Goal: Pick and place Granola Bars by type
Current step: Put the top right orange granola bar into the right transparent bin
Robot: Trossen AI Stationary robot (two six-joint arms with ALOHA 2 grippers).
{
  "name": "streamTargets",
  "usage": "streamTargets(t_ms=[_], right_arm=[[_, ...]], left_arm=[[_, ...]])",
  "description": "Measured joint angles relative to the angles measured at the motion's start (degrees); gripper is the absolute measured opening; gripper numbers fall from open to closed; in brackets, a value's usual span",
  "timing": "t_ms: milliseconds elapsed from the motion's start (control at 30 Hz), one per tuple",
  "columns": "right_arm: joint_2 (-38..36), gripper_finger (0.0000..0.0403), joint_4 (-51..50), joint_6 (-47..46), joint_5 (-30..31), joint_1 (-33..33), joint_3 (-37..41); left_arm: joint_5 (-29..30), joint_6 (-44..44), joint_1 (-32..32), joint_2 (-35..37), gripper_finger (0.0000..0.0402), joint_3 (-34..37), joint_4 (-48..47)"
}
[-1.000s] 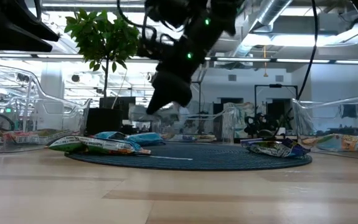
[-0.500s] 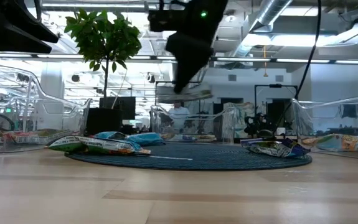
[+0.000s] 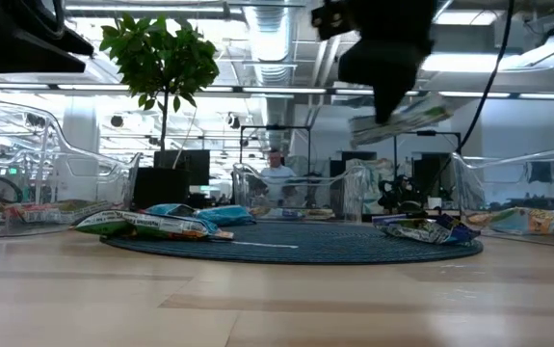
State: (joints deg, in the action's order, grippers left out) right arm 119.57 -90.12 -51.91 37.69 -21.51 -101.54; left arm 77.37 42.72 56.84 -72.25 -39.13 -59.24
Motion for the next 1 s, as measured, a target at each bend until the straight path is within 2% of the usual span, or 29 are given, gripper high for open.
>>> streamTargets(t_ms=[267,600,800,1000], right_arm=[[-2.33,0.0000,0.15,-13.82,-0.05,-5.43,0.69],[-3.61,0.0000,0.14,-18.67,-2.41,-10.10,1.49],[-7.11,0.0000,0.06,-18.96,-2.96,-11.62,7.24],[-16.09,0.0000,0.10,-28.37,-3.04,-11.85,18.41]], left_arm=[[2.93,-1.18,0.00,0.00,0.0178,0.00,-0.40],[2.99,-1.73,-0.88,0.00,0.0178,0.00,-0.42],[3.01,-1.71,-1.78,0.00,0.0178,0.00,-0.40],[3.01,-1.68,-2.57,0.00,0.0178,0.00,-0.38]])
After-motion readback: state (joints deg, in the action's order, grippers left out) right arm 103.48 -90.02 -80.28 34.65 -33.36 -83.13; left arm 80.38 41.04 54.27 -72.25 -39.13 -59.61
